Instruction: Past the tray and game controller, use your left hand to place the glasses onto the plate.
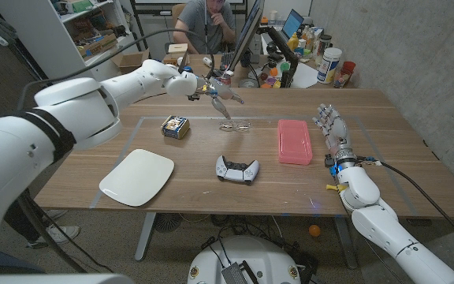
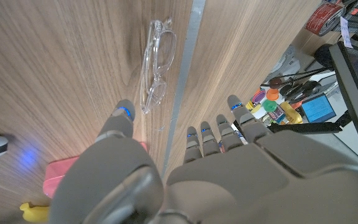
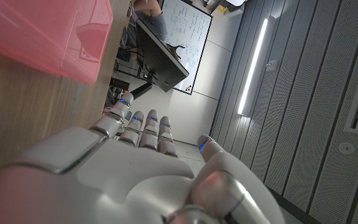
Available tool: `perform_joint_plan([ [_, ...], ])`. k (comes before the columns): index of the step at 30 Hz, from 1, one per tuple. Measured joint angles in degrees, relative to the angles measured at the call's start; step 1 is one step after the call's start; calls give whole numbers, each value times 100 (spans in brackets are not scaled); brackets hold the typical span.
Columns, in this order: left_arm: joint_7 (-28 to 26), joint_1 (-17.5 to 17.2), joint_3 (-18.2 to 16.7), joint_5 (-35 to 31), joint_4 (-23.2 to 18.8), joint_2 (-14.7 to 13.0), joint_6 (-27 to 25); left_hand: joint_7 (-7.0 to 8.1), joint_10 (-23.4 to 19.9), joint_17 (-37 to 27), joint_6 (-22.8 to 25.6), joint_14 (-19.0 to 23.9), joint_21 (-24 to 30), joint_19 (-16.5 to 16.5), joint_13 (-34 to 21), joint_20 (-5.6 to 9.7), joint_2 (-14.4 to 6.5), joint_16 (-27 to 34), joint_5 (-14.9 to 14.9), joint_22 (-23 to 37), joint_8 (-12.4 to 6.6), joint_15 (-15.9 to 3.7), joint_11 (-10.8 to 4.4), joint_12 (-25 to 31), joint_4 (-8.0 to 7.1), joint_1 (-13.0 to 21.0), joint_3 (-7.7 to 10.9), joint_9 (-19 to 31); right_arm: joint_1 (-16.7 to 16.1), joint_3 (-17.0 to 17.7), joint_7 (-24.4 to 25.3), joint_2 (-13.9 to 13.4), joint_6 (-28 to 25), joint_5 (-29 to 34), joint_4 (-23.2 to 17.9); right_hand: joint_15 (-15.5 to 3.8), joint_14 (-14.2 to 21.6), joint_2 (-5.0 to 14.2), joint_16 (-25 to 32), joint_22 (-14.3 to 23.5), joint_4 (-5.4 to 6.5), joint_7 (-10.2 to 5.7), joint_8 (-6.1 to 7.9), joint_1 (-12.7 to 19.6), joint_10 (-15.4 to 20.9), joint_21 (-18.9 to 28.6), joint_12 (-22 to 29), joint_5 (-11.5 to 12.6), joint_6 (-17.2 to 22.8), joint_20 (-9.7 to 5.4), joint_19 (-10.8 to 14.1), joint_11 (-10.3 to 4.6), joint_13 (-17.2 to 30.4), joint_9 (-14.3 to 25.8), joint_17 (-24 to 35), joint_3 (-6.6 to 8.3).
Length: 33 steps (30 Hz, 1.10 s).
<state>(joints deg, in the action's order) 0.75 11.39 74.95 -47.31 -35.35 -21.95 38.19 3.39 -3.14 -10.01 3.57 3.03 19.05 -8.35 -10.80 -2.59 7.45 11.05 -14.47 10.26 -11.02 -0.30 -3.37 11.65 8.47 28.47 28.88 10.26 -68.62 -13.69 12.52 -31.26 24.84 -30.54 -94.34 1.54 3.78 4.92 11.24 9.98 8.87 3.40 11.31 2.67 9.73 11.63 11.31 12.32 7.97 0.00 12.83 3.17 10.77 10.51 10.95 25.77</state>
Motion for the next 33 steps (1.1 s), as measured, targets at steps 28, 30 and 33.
perform_joint_plan([
  [28,-637,-54,432,-246,477,214,-359,0,-86,1,106,82,-23,-86,0,23,-87,0,0,0,0,-82,-85,0,-33,100,-109,-1,-50,-1,-1,-68,-67,-68,-26,-1,1,-23,1,0,24,-22,0,-23,31,0,0,0,33,0,1,31,0,0,0,-24],
  [30,-707,-63,454,-228,543,240,-392,1,-127,1,150,104,-23,-106,0,3,-76,0,0,-1,0,-61,-83,0,-33,135,-109,-1,-52,-1,3,-70,-69,-68,-31,-1,1,-23,1,0,24,-22,0,-23,31,0,0,0,33,0,1,32,0,0,0,-24],
  [33,-902,-95,504,-175,696,289,-472,-21,-183,11,207,154,-23,-126,0,-17,-93,0,0,-1,-23,-94,-120,23,-32,152,-156,-1,-57,1,13,-78,-78,-67,-43,-1,1,-23,1,0,24,-23,0,-23,31,0,0,0,33,0,1,32,0,0,0,-24],
])
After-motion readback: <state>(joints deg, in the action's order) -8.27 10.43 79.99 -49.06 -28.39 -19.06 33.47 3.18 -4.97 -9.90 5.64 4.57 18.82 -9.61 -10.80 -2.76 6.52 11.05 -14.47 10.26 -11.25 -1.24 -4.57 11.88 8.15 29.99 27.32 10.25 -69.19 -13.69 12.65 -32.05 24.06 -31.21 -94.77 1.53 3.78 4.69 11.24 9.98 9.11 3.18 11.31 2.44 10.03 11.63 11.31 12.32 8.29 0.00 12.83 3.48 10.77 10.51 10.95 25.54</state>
